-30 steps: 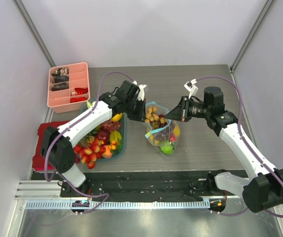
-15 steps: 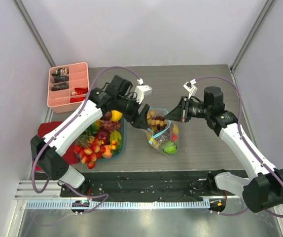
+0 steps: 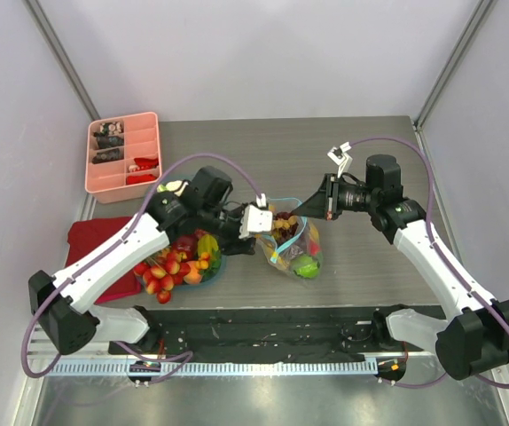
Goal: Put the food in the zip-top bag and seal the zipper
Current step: Place the fake fruit in the zipper food storage bag, then adjust the fake fruit in the zipper food storage bag.
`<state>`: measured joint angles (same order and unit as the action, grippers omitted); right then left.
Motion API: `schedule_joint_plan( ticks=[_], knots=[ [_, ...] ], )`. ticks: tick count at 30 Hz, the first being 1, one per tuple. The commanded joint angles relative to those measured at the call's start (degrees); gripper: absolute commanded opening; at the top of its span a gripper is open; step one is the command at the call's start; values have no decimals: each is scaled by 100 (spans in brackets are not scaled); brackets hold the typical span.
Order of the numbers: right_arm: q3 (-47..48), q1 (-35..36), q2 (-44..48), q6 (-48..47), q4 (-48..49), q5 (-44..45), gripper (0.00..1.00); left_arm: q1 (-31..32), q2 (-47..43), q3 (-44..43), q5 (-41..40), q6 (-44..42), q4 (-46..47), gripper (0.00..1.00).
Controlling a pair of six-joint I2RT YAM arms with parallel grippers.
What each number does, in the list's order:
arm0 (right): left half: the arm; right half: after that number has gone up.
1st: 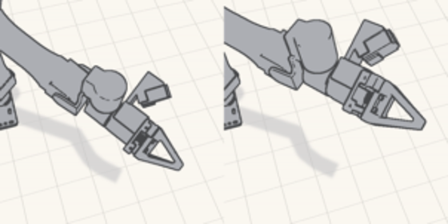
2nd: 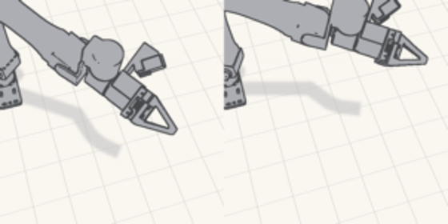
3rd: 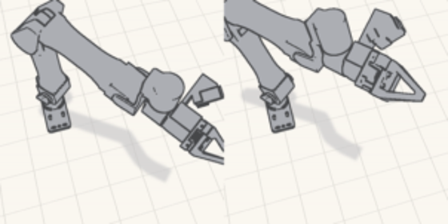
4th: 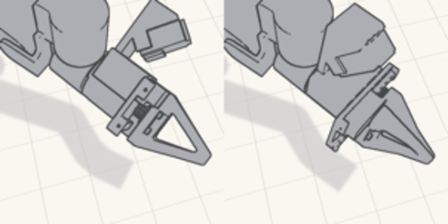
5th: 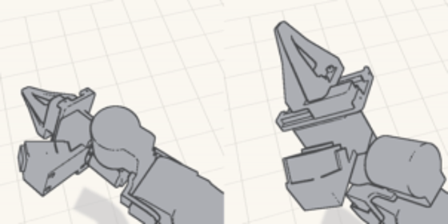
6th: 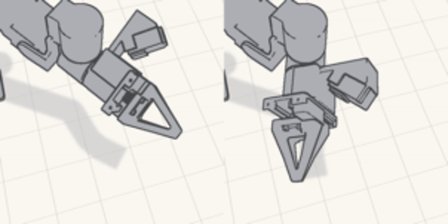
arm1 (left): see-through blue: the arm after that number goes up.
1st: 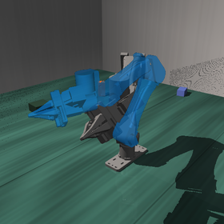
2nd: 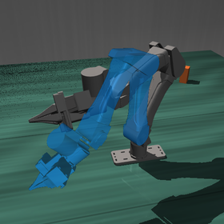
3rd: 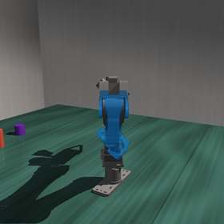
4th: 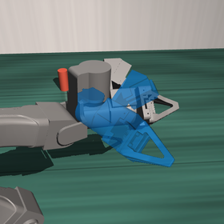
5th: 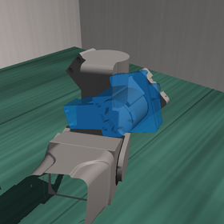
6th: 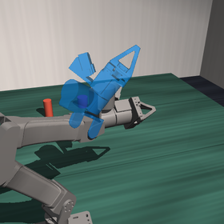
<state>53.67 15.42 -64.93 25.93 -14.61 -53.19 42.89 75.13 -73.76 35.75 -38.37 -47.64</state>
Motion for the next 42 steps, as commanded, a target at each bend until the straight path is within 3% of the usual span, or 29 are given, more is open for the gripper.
schedule_joint_plan(
  ticks=[1,7,10,16,19,24,32,34,38,42],
  knots=[
    [188,40,33,-71,398,-253,1,377,-385,431,-198,-927,1062,53],
    [188,40,24,-71,415,-315,1,588,-158,442,-559,-1067,1459,51],
    [197,40,24,-71,415,-341,1,597,71,397,-657,-1059,1459,55],
    [161,40,94,-88,389,-332,1,676,274,450,-621,-1322,880,52],
    [135,40,103,-106,398,-332,1,764,309,450,-841,-1331,704,41],
    [144,40,77,-150,354,-298,1,826,239,-67,-938,-1156,221,0],
    [574,408,-169,-342,293,-69,1,1230,913,-3087,-464,-524,-2160,0],
    [767,733,-265,-633,135,167,1,1265,1047,-3346,-446,-479,-2574,0],
    [803,901,-450,-748,73,274,1,1265,1012,-3102,-516,-505,-2602,0],
    [724,893,-477,-818,37,178,1,1257,531,-1839,-1015,-216,-1681,0]
  ],
)
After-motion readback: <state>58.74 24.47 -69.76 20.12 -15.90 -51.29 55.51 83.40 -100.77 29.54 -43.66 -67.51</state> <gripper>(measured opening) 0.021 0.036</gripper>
